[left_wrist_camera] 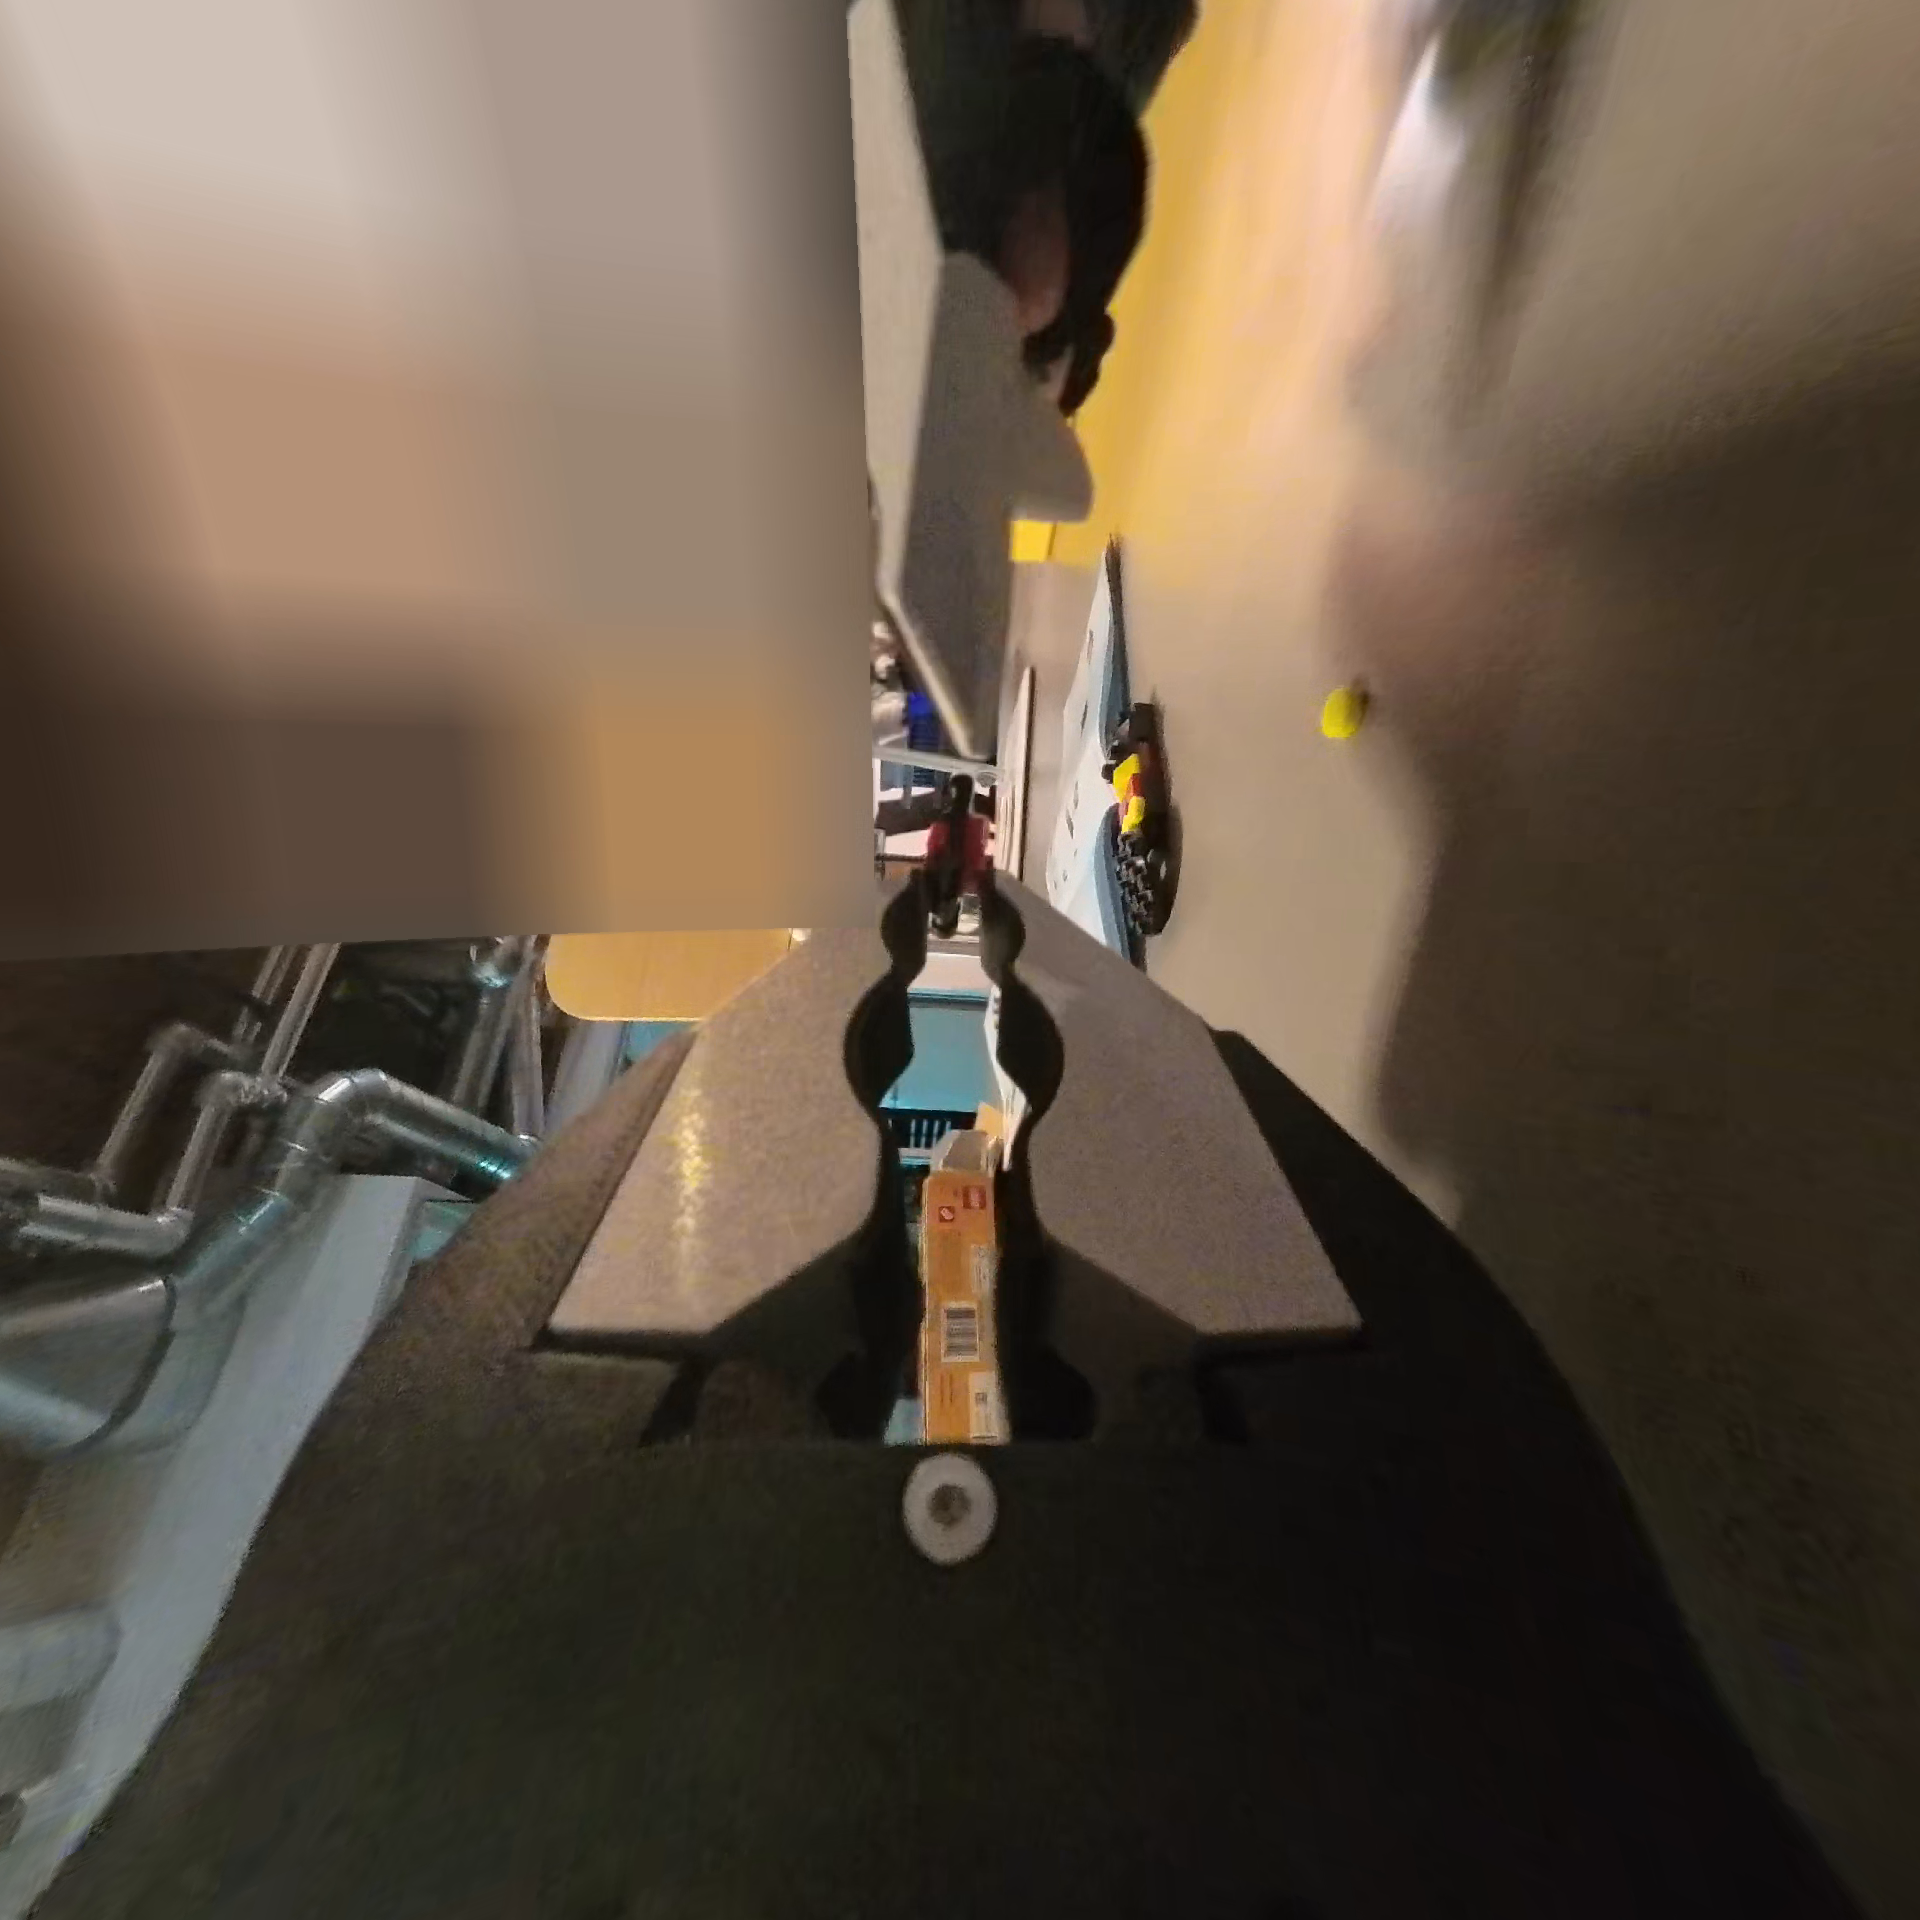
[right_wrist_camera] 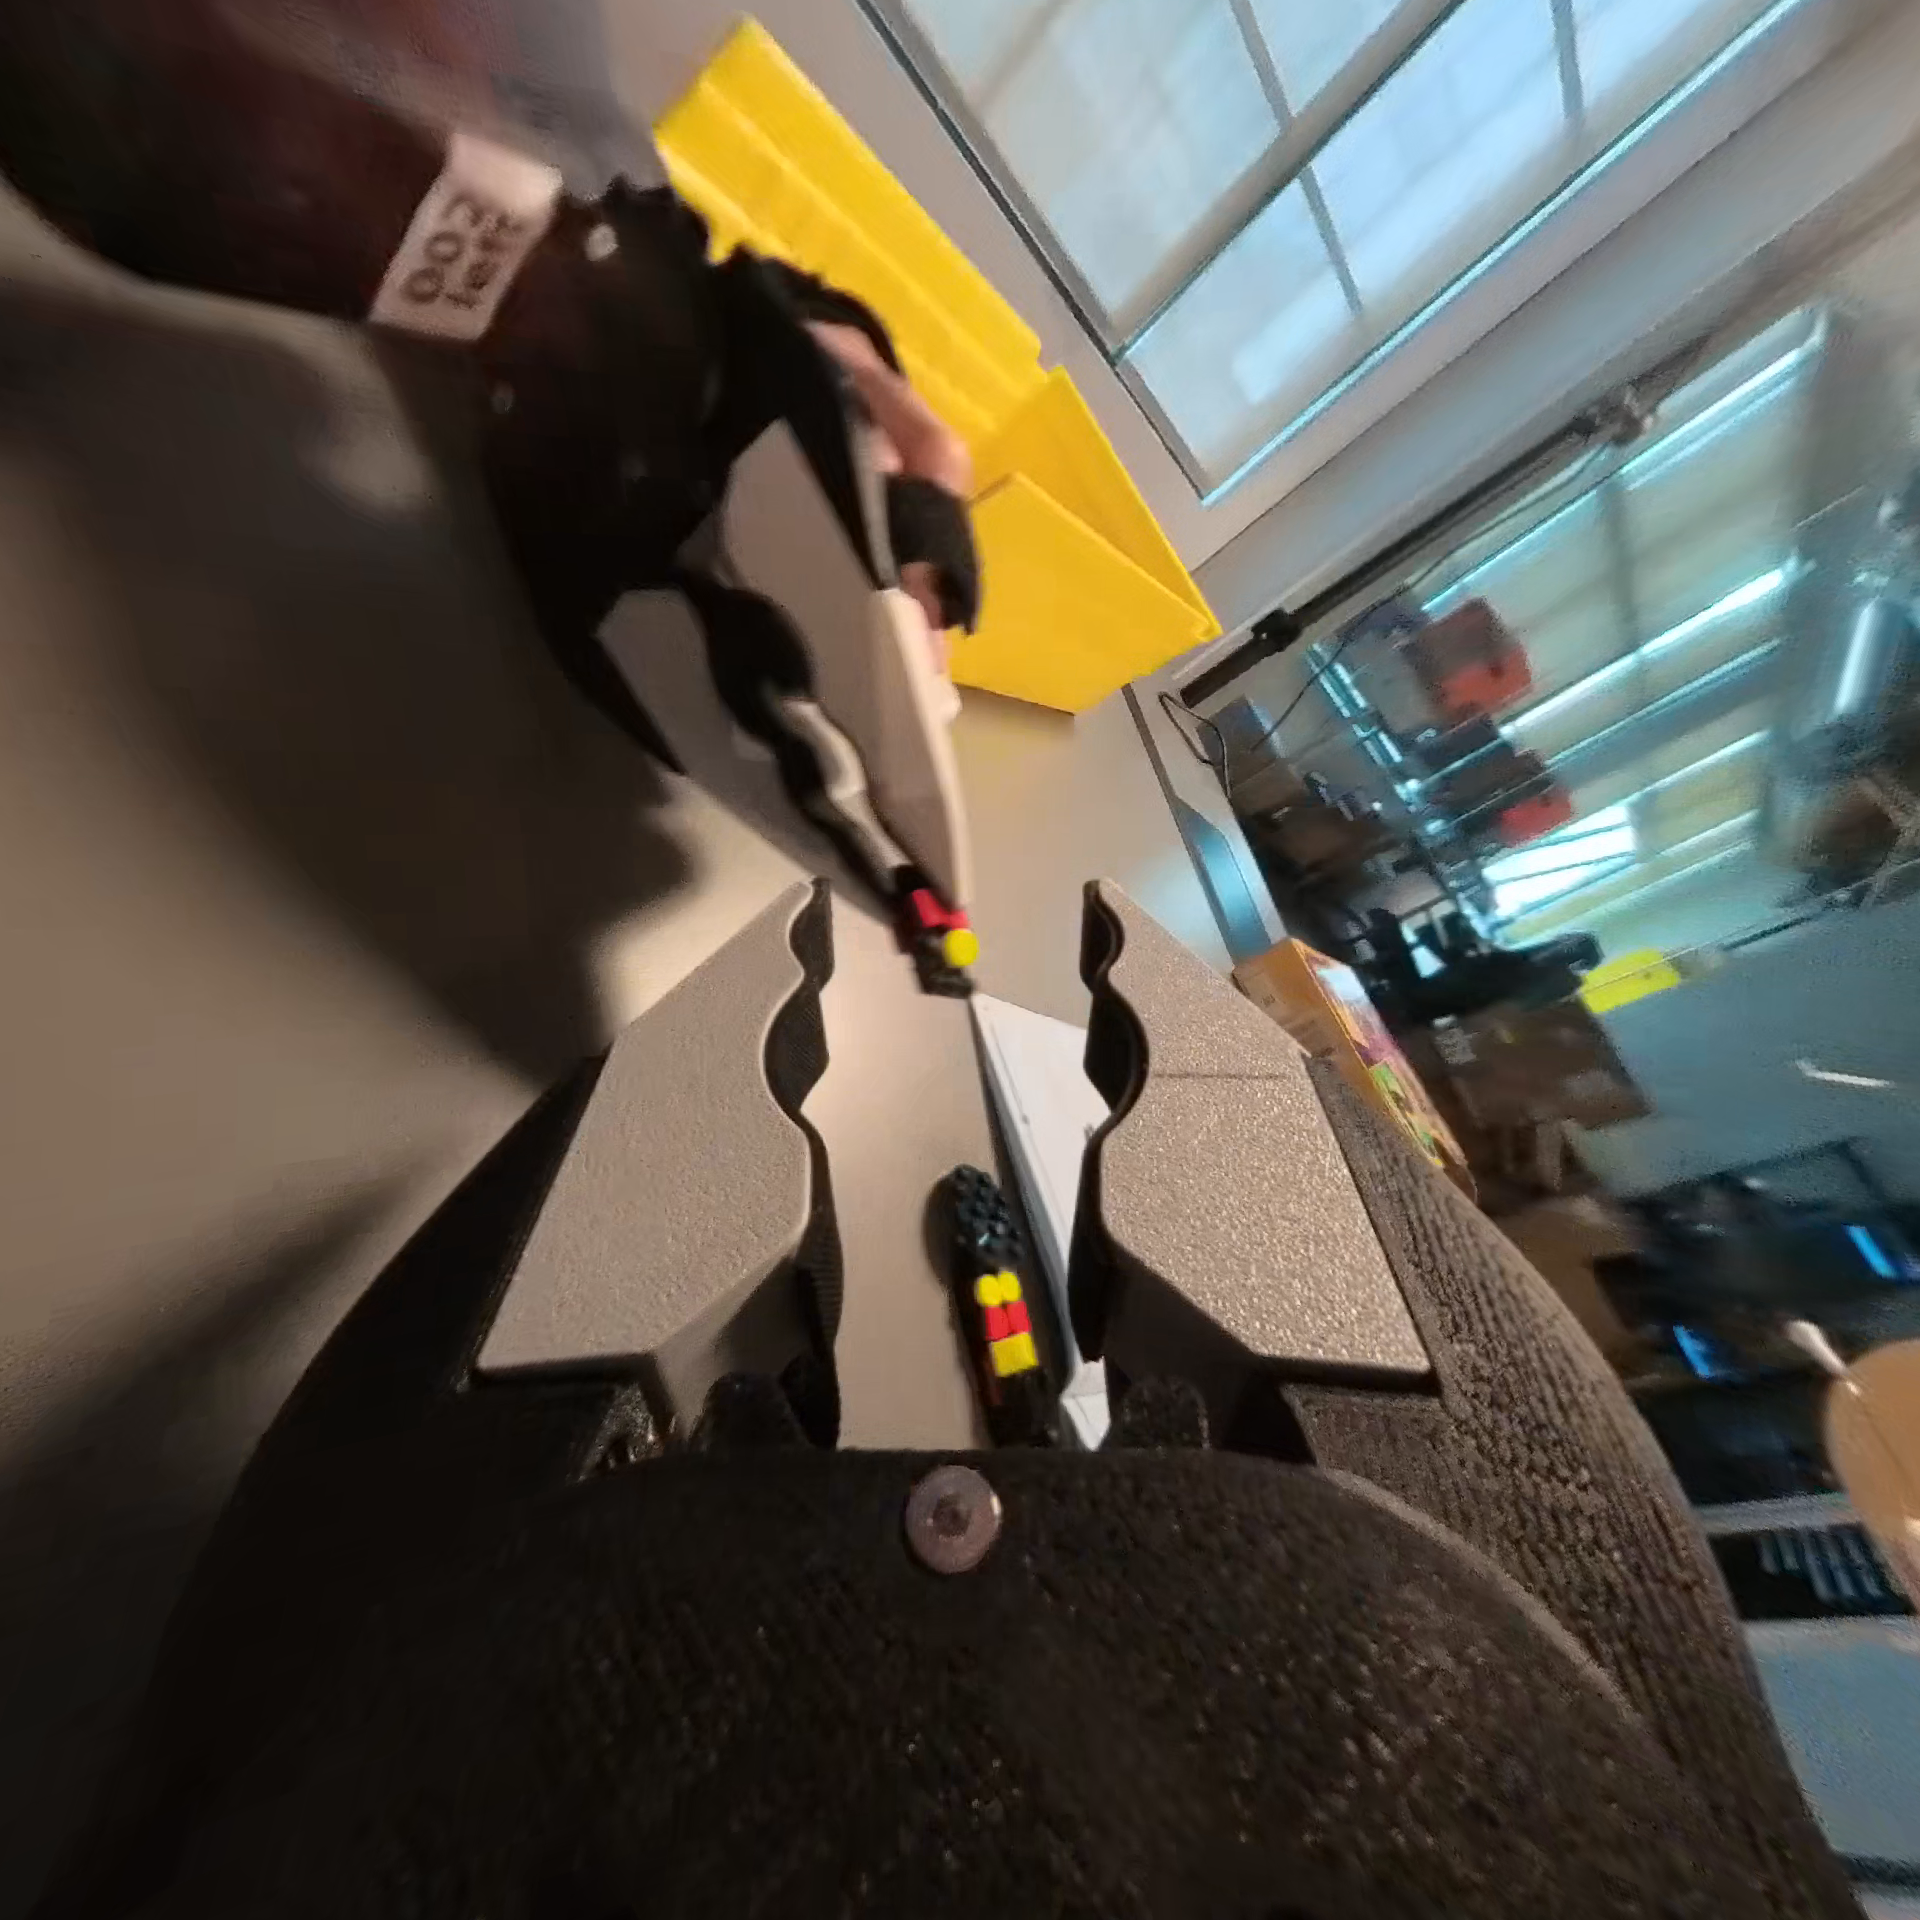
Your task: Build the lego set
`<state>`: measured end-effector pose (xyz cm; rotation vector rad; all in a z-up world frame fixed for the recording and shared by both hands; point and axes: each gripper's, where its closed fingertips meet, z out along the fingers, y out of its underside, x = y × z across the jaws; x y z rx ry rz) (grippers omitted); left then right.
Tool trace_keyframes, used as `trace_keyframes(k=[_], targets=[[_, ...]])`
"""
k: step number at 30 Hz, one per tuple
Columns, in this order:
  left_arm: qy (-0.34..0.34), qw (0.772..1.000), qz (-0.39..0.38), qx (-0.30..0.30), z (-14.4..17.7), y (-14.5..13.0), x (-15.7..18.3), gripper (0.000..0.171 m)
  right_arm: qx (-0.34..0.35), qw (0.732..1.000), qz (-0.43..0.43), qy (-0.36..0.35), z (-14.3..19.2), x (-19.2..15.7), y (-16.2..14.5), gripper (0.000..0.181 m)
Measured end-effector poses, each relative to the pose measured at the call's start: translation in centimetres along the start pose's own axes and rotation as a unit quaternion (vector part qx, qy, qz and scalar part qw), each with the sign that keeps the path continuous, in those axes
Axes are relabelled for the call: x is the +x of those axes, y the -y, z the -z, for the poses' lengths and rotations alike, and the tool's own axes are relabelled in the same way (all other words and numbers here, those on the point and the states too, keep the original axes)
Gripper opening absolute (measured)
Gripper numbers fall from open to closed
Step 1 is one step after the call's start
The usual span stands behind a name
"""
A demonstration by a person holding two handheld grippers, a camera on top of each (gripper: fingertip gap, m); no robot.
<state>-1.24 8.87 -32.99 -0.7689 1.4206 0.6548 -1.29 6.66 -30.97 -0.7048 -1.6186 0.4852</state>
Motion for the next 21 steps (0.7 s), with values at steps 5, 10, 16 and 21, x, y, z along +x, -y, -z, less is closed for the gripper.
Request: trace_keyframes(k=[5,10,16,21], targets=[[-0.003,1.0,-0.001,0.001,0.0,0.0,0.1,0.008,-0.022,0.998,0.049,-0.031,-0.1,-0.4,-0.7,0.04],[-0.006,1.0,0.0,0.002,0.0,0.1,0.2,0.009,-0.065,0.994,0.09,-0.025,-0.7,-1.1,-2.0,0.038],[-0.008,1.0,-0.001,0.003,0.0,0.2,0.3,0.009,-0.081,0.991,0.109,-0.017,-1.1,-1.7,-2.5,0.037],[-0.008,1.0,-0.004,0.006,0.1,0.4,0.3,0.008,-0.087,0.99,0.109,-0.017,-1.2,-1.7,-2.7,0.035]])
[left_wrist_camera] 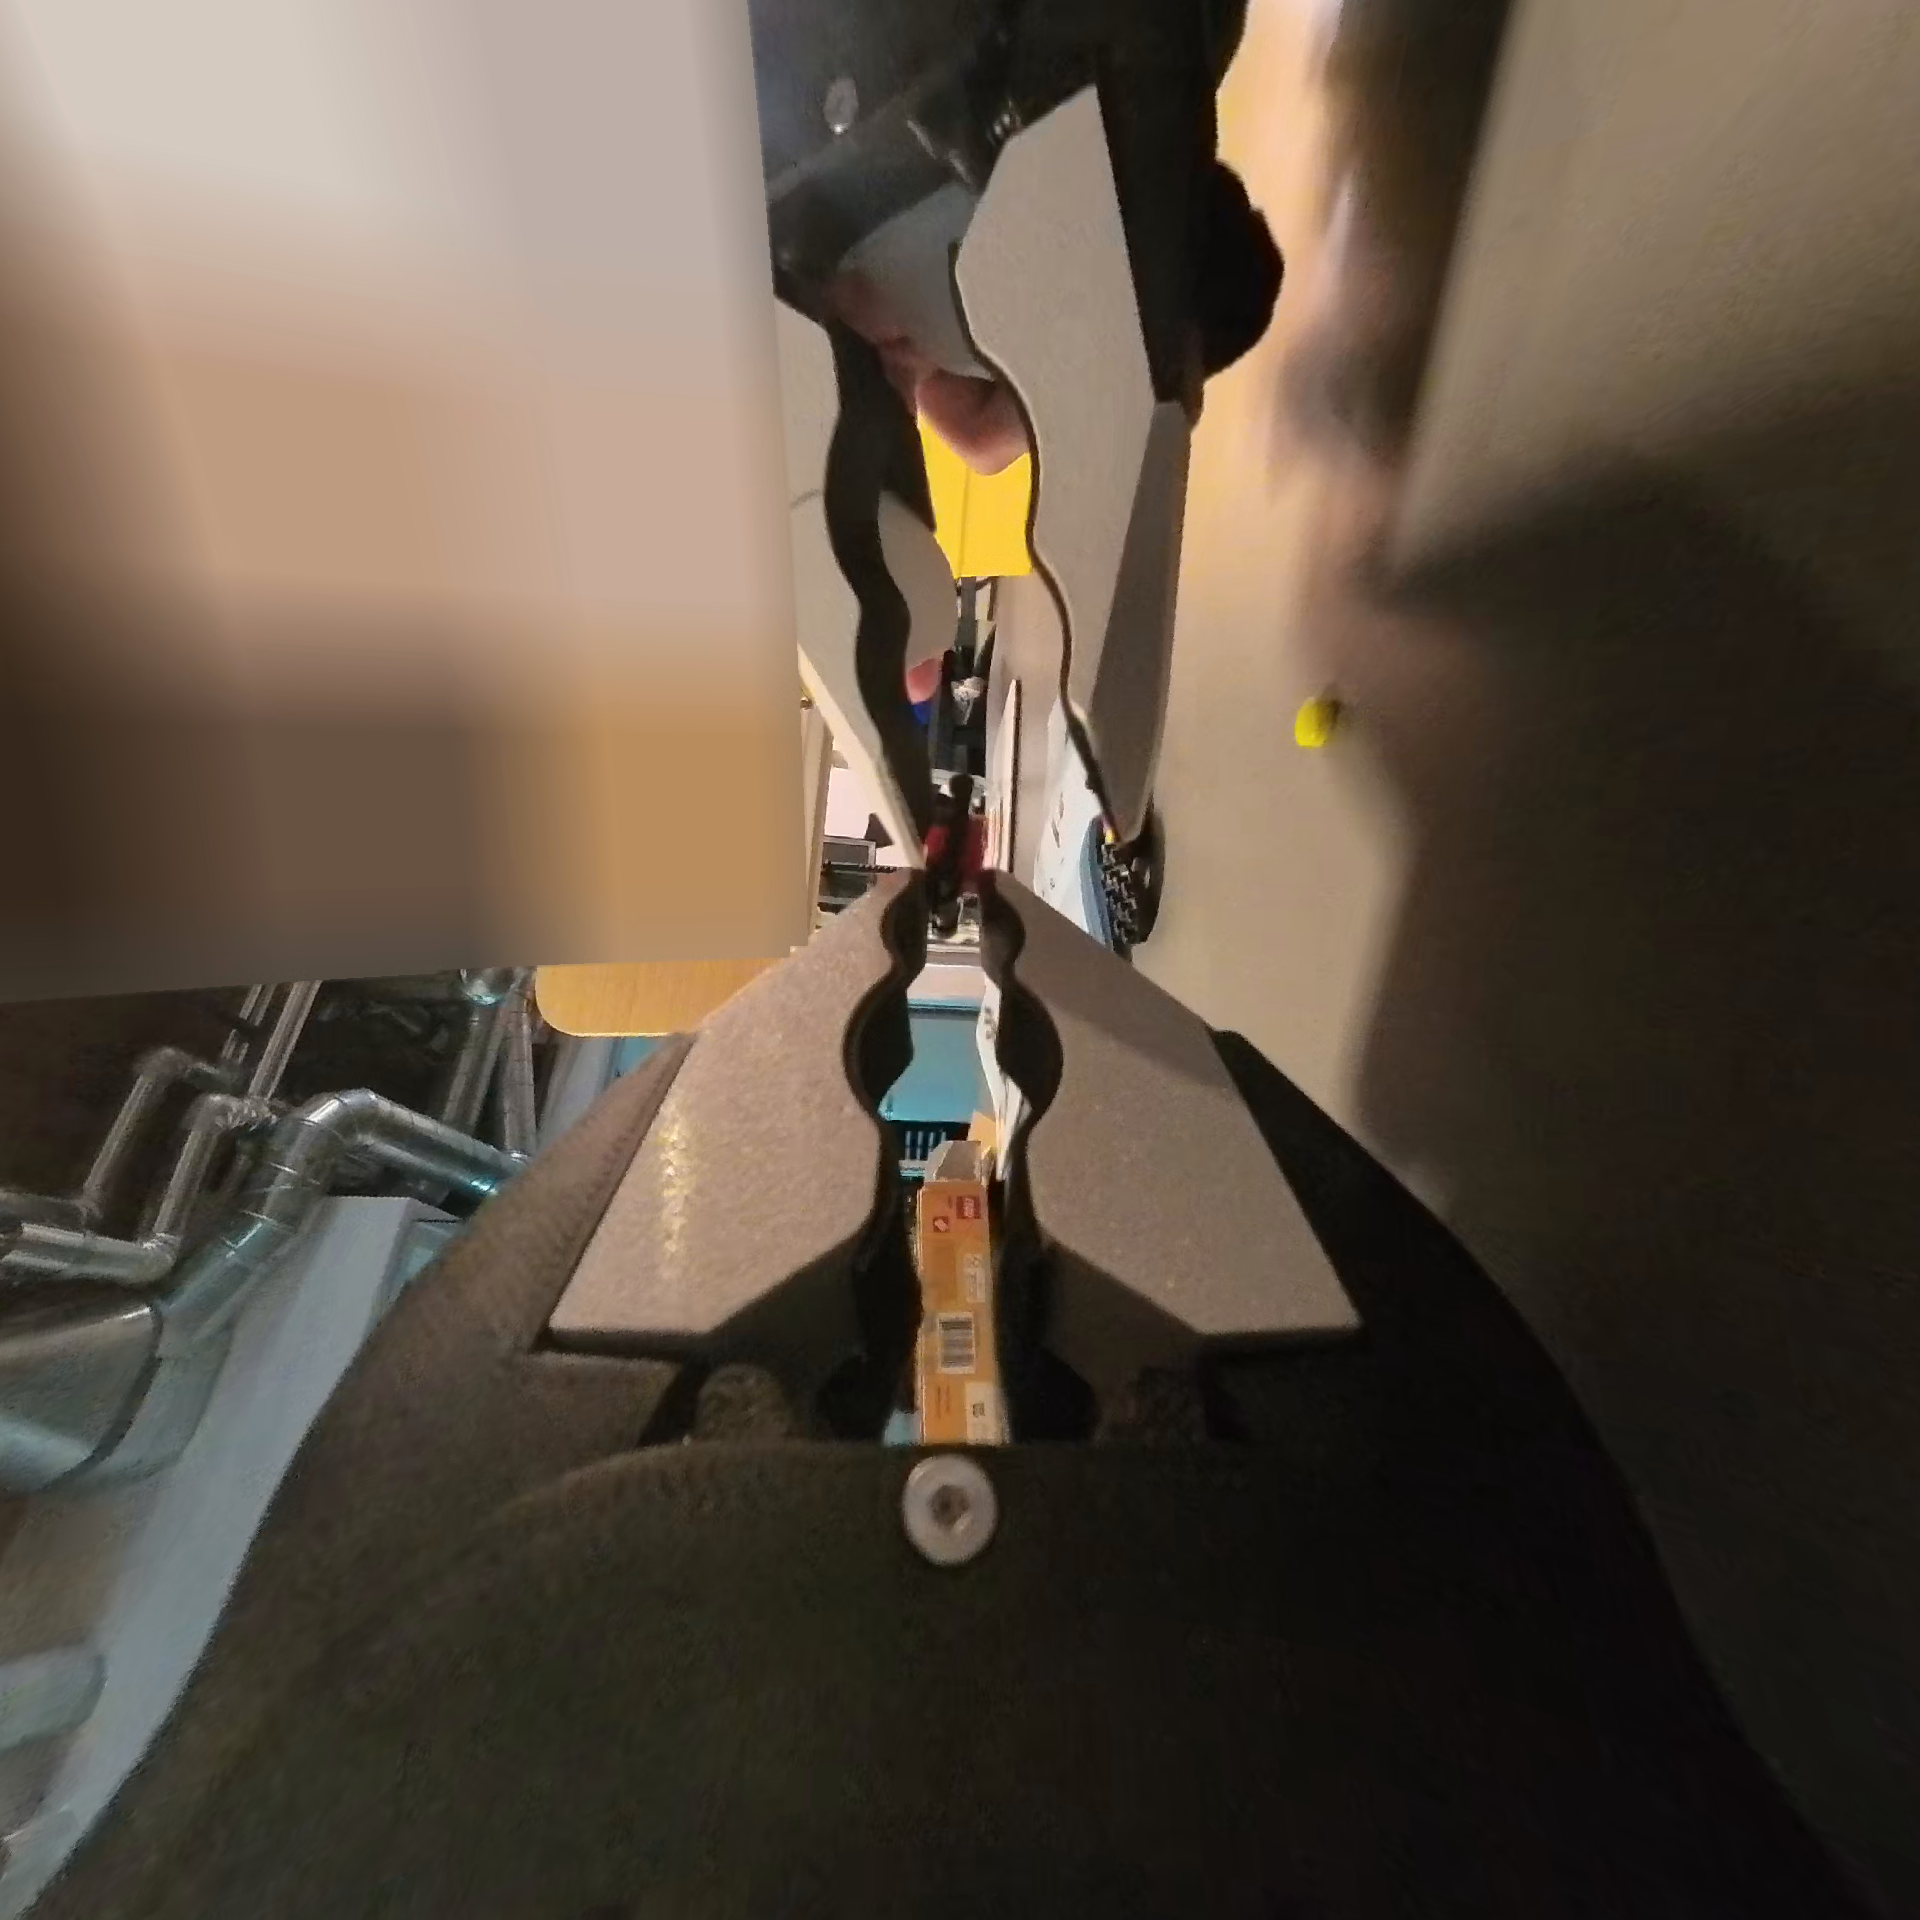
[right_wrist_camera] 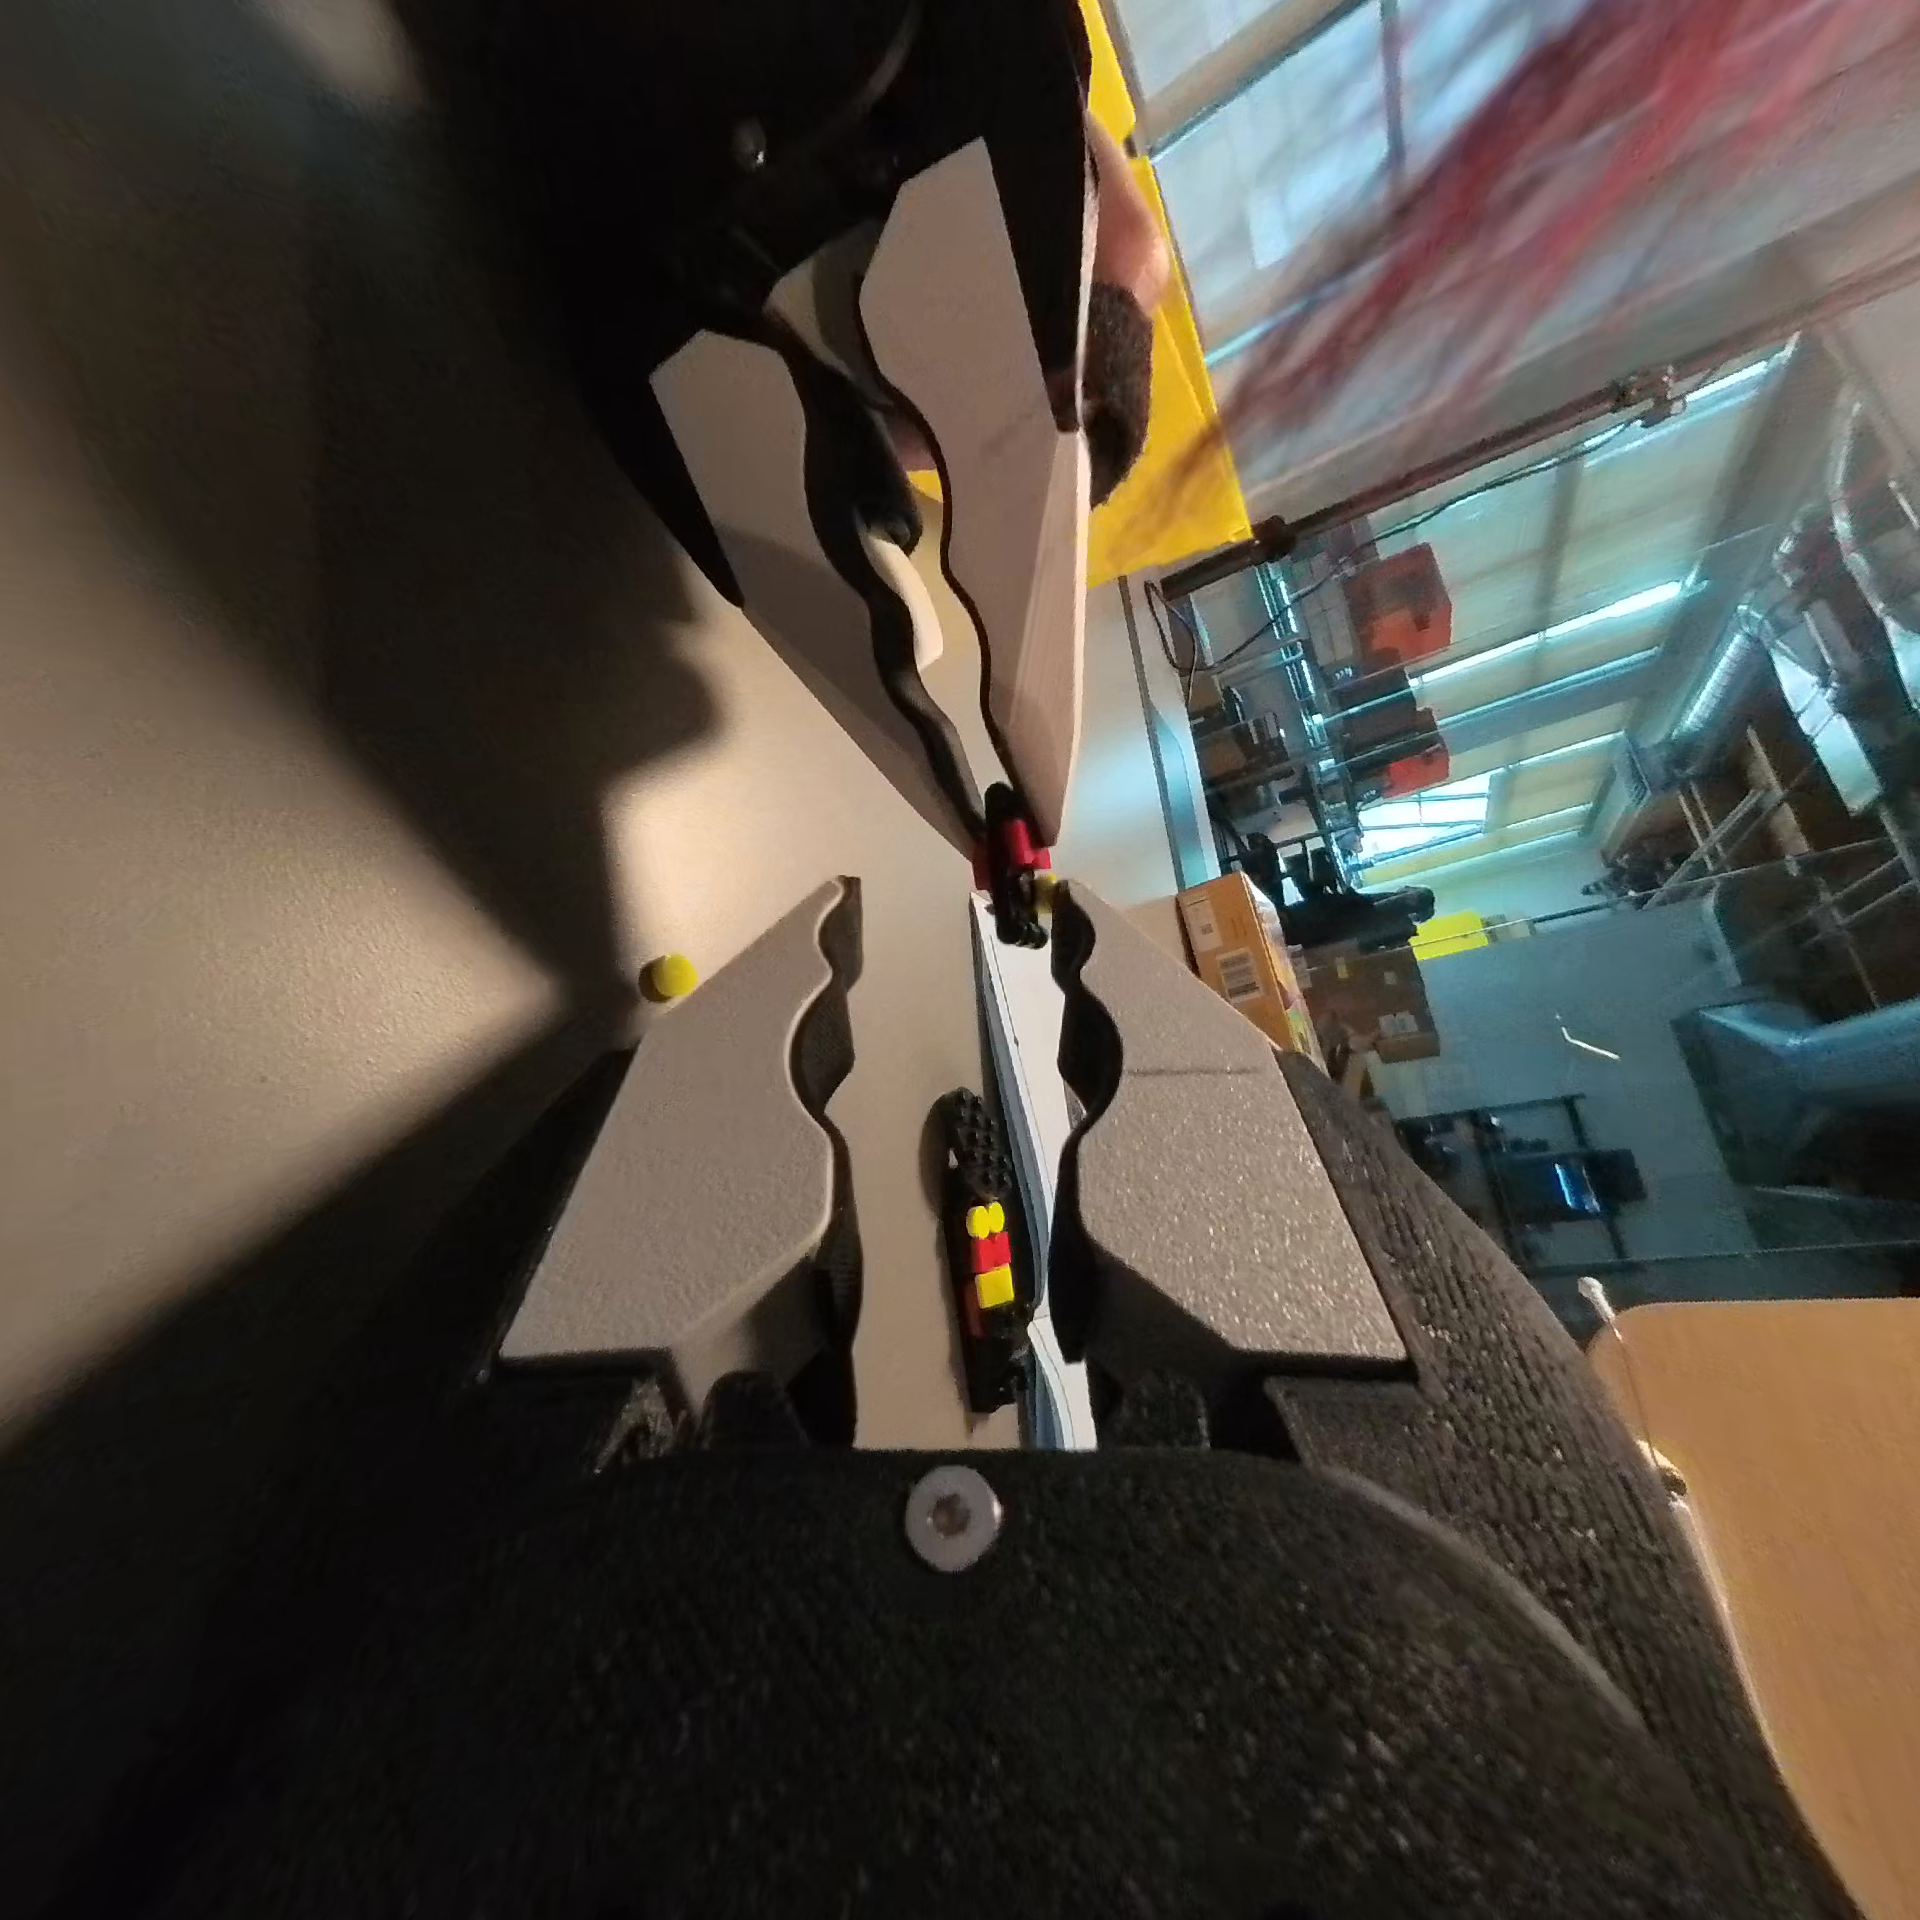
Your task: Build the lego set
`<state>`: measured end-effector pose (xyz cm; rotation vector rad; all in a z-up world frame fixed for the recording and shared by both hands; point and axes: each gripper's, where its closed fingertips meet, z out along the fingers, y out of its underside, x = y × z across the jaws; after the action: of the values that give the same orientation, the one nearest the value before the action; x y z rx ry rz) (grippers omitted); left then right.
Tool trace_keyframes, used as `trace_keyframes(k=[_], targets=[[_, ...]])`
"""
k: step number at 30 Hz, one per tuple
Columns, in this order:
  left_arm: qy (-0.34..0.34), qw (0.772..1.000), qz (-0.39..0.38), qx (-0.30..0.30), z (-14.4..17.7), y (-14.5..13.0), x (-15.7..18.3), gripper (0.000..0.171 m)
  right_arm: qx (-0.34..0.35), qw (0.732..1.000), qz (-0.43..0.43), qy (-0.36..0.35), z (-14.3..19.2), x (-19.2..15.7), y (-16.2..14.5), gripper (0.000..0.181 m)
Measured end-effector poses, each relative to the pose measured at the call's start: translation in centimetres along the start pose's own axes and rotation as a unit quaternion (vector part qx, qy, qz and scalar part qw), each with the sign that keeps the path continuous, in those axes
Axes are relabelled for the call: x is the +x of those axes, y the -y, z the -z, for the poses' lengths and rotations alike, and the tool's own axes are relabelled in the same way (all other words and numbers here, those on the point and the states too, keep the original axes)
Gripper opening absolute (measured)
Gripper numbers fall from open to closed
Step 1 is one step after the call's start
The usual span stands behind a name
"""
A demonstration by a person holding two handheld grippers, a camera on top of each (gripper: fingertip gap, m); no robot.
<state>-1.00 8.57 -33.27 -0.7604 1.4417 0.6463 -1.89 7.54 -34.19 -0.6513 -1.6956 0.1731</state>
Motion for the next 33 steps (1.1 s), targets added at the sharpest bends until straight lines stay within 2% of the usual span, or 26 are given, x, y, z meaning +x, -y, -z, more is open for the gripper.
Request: trace_keyframes(k=[5,8,18,24,28,33], targets=[[-0.007,1.0,0.003,0.001,0.0,0.1,0.2,0.008,-0.005,1.0,0.01,-0.018,-0.1,0.3,-0.1,0.025],[-0.011,1.0,0.003,0.007,0.1,0.3,0.3,0.008,-0.004,0.999,0.019,-0.033,0.0,0.8,0.0,0.012],[-0.039,0.999,0.012,0.008,0.1,0.5,1.0,0.008,-0.022,1.0,0.02,-0.005,0.0,0.1,-0.3,0.007],[-0.068,0.997,0.015,0.015,0.1,0.7,2.0,0.009,-0.02,0.999,-0.002,0.031,0.0,-0.8,-0.6,0.008],[-0.081,0.996,0.038,0.009,-0.1,0.5,2.2,0.008,-0.002,0.998,-0.059,0.037,-0.2,-0.9,-0.7,0.011],[-0.091,0.994,0.053,0.004,-0.2,0.2,2.4,0.008,0.018,0.994,-0.106,0.025,0.0,0.0,-0.5,0.031]])
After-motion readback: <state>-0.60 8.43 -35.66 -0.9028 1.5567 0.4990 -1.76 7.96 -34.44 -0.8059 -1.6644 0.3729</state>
